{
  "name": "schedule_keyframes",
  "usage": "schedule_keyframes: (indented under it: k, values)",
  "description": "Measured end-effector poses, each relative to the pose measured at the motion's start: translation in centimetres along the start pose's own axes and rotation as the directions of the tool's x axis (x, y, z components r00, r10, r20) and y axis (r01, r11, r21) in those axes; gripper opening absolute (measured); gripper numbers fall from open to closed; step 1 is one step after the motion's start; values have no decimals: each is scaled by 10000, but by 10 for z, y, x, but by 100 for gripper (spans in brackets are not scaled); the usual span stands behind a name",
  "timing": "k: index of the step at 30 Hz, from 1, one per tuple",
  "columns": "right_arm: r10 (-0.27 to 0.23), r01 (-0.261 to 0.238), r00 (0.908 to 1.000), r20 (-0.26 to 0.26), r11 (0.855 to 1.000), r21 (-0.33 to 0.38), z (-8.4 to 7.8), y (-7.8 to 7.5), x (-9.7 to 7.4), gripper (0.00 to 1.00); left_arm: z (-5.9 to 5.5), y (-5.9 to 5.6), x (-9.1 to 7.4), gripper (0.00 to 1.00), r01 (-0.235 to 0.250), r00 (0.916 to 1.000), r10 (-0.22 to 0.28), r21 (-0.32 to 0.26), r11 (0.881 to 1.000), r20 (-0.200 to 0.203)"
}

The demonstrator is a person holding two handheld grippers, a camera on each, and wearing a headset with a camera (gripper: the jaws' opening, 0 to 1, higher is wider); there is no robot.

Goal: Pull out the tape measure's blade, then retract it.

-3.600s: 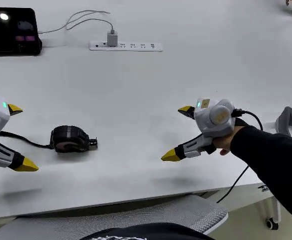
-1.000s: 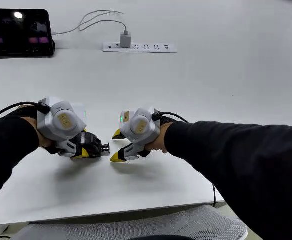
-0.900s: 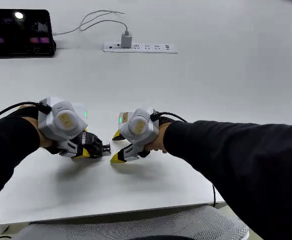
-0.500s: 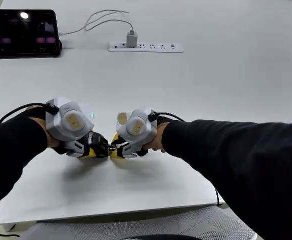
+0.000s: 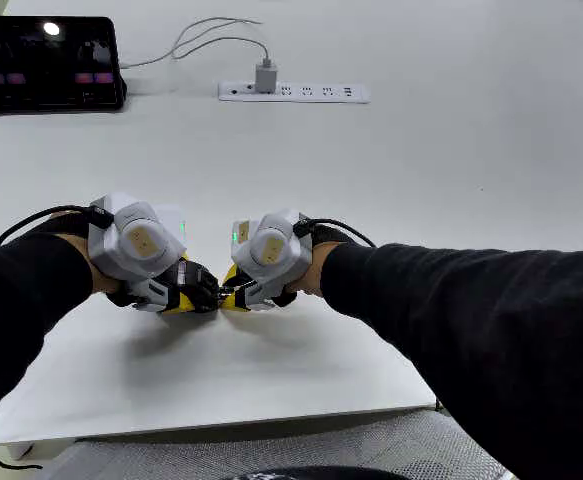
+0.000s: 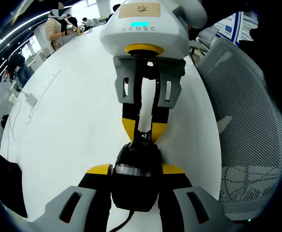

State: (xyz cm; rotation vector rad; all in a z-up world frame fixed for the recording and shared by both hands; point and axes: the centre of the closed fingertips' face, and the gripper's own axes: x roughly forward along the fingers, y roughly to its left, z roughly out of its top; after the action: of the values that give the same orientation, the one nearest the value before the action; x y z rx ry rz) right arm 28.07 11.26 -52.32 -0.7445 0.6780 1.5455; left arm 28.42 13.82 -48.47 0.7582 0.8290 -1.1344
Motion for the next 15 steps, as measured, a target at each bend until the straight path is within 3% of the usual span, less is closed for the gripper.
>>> schedule_keyframes:
  k: [15]
  values:
    - [36,-40,9999,146,9997,251,-4,0,-5,11,-1,0,-1,31,117,9999,-118,47,9999,84]
